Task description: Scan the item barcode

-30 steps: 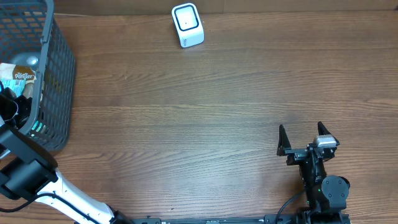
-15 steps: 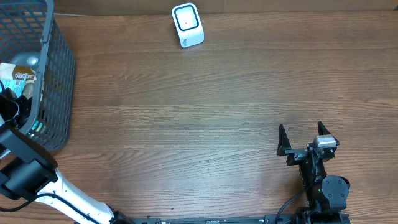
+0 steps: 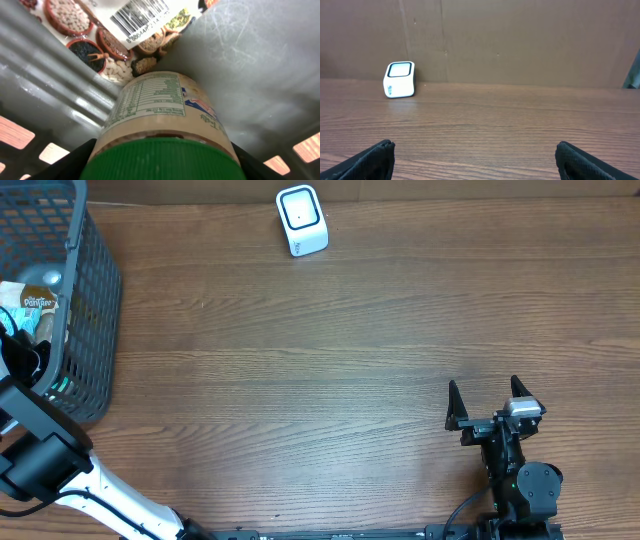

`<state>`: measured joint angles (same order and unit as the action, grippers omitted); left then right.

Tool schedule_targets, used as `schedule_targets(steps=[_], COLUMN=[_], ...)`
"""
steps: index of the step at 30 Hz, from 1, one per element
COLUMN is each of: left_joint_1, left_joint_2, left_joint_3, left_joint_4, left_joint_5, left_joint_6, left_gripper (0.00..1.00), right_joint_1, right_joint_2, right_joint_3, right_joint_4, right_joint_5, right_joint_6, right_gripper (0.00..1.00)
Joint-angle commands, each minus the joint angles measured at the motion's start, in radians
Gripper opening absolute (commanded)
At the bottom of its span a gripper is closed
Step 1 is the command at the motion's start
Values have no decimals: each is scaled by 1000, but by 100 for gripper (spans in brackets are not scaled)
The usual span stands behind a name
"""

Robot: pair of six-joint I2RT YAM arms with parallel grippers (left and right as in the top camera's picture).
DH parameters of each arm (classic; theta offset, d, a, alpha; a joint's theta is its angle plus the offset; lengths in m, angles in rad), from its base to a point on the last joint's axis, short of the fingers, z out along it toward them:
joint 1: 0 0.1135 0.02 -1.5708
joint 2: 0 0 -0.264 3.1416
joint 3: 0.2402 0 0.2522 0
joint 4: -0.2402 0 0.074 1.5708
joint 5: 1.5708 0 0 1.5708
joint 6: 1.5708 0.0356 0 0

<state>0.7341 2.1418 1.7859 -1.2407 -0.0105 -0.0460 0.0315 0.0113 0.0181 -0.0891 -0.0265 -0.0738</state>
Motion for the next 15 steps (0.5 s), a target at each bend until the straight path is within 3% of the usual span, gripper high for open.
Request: schedule_targets(steps=[1, 7, 10, 15], left_joint_1=[6, 6, 6, 6], left_joint_2=[-23, -24, -24, -24], left_joint_3=[-8, 29, 97, 287], left_joint_4=[11, -1, -42, -141], left_joint_5=[52, 61, 64, 64], left_joint_6=[-14, -14, -14, -14], left_gripper=[60, 52, 36, 35], right_joint_1=[-5, -5, -5, -5], right_joint_2=[-6, -6, -6, -6], right_joint_3=[-10, -10, -10, -10], right_joint_4=[7, 7, 7, 7], right_joint_5=[2, 2, 2, 2], right_joint_6=[7, 7, 7, 7], right_gripper=[100, 100, 100, 100])
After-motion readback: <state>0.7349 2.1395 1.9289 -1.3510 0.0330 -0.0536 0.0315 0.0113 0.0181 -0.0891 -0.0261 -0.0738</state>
